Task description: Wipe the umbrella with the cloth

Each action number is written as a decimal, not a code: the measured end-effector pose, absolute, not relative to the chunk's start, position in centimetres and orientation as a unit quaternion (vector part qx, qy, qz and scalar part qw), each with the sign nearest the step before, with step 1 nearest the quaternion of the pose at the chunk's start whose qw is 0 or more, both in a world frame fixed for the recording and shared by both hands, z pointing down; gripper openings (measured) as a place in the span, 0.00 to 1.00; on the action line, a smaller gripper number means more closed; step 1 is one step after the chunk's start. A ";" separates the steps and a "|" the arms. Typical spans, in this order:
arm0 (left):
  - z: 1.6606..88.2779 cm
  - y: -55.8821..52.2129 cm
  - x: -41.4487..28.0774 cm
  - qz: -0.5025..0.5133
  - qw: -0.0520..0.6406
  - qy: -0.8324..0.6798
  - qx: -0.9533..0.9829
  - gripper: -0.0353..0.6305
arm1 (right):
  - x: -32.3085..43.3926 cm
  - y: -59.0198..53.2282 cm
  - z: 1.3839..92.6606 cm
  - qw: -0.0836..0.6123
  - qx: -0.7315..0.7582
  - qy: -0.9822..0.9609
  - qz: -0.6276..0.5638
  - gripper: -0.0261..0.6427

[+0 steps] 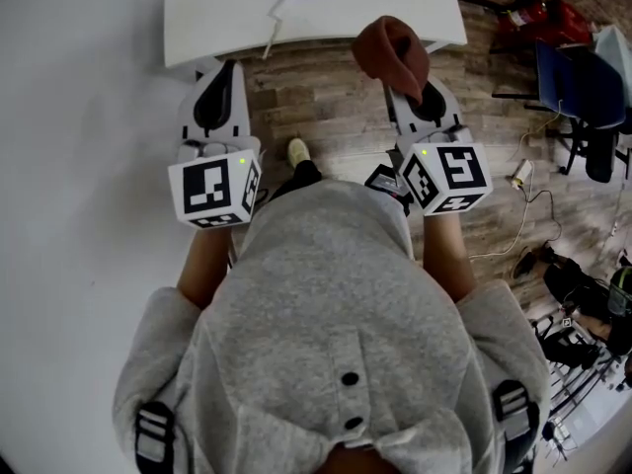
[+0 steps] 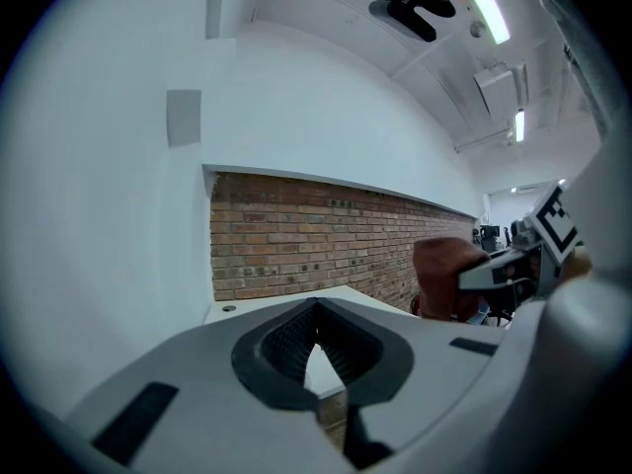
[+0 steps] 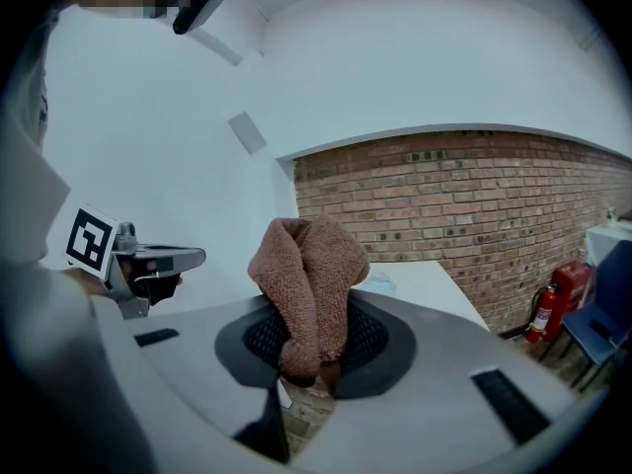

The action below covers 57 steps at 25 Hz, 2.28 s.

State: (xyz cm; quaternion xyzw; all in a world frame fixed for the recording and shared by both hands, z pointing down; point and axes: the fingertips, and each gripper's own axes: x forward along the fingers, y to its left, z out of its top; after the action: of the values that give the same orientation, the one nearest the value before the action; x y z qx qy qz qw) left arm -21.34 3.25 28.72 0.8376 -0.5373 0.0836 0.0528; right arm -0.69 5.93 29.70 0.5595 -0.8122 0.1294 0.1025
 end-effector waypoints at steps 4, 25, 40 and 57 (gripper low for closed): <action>28.6 0.6 -22.4 0.079 0.051 -0.535 0.840 0.08 | -1.8 3.5 29.7 0.102 0.559 -0.812 0.134 0.16; 29.6 -5.1 -21.3 0.079 0.064 -0.523 0.846 0.07 | 1.2 -2.2 28.7 0.046 0.593 -0.785 0.173 0.16; 30.1 -13.6 -17.1 0.108 0.072 -0.520 0.844 0.07 | 5.1 -11.7 28.8 0.074 0.591 -0.787 0.160 0.16; 32.6 -20.3 -12.7 0.138 0.087 -0.515 0.841 0.08 | 9.1 -20.5 31.4 0.101 0.574 -0.792 0.182 0.16</action>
State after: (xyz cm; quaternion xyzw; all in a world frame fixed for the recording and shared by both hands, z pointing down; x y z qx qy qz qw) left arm -12.65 -20.31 32.56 0.8412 -0.5155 0.1382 0.0866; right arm 9.09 -20.53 31.42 0.5744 -0.7916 0.1821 0.1009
